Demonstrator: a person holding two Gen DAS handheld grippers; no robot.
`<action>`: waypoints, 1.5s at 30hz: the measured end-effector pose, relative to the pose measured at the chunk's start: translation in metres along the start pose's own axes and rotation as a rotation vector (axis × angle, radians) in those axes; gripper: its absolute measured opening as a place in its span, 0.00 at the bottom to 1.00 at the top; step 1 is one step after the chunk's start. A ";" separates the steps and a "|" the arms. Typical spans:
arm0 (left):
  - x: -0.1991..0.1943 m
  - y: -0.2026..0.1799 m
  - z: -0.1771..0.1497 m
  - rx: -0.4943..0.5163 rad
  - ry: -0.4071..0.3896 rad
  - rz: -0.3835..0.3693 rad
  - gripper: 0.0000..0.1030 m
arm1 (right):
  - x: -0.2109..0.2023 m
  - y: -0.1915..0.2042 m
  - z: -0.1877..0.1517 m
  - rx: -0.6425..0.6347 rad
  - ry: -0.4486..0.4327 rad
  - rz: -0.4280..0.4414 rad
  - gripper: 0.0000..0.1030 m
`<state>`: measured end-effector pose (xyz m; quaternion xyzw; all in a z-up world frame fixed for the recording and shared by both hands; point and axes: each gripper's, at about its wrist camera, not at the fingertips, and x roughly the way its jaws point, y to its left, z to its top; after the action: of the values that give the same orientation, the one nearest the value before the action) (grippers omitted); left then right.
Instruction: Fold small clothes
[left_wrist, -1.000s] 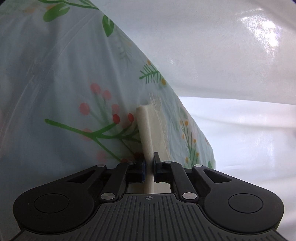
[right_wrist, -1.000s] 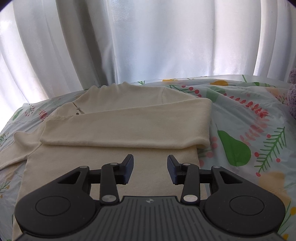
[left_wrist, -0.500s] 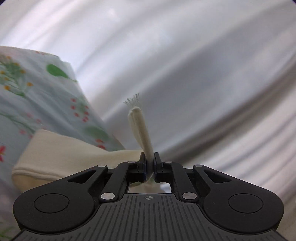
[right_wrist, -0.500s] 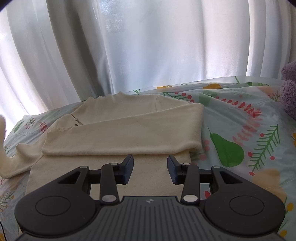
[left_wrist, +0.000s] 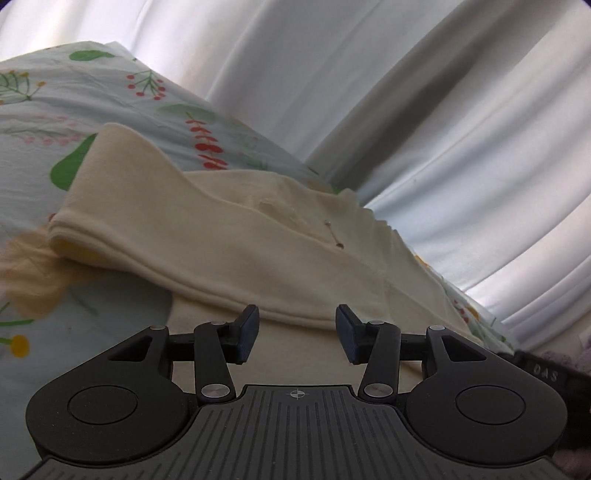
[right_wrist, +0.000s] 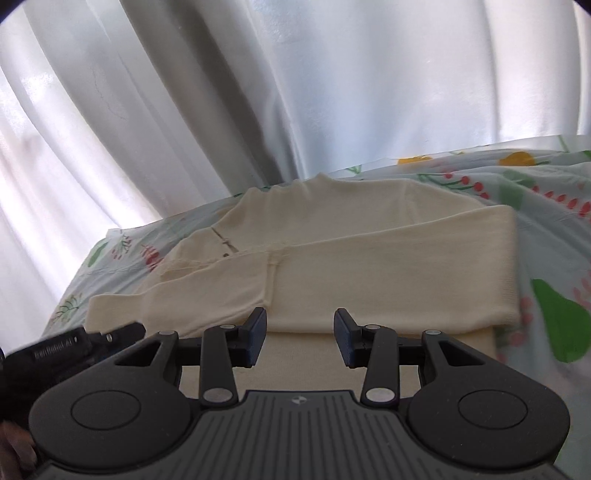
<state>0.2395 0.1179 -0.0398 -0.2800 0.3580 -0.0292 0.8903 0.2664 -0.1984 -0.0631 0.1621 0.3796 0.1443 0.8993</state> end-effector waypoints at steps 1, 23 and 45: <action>-0.001 0.003 -0.002 0.008 -0.004 0.011 0.49 | 0.012 0.002 0.004 0.008 0.016 0.023 0.38; 0.006 0.017 0.007 0.018 0.046 0.131 0.51 | 0.006 0.016 0.034 0.075 -0.208 0.086 0.06; 0.025 0.011 0.012 0.052 0.066 0.155 0.53 | 0.029 -0.107 0.018 0.320 -0.027 0.063 0.24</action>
<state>0.2641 0.1265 -0.0540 -0.2270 0.4070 0.0210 0.8845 0.3138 -0.2872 -0.1127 0.3171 0.3806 0.1080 0.8619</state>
